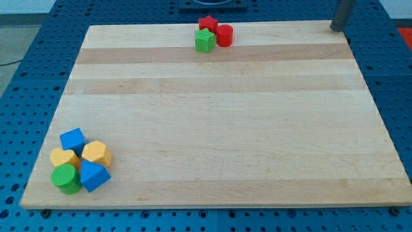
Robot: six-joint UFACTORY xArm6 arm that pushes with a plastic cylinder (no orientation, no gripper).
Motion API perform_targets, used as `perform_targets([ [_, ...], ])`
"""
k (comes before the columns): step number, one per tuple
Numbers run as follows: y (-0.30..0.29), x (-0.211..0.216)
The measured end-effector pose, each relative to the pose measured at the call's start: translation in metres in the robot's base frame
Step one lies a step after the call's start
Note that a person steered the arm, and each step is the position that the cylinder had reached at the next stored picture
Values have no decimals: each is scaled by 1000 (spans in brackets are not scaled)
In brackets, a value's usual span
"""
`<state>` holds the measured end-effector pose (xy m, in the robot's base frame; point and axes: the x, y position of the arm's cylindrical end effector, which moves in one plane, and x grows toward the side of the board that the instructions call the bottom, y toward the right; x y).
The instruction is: Point your arm at the center
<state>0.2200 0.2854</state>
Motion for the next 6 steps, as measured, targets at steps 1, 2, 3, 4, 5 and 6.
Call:
perform_targets([
  [1,0,0],
  [2,0,2],
  [3,0,2],
  [4,-45,13],
  [5,-98,103],
  [6,-192,170],
])
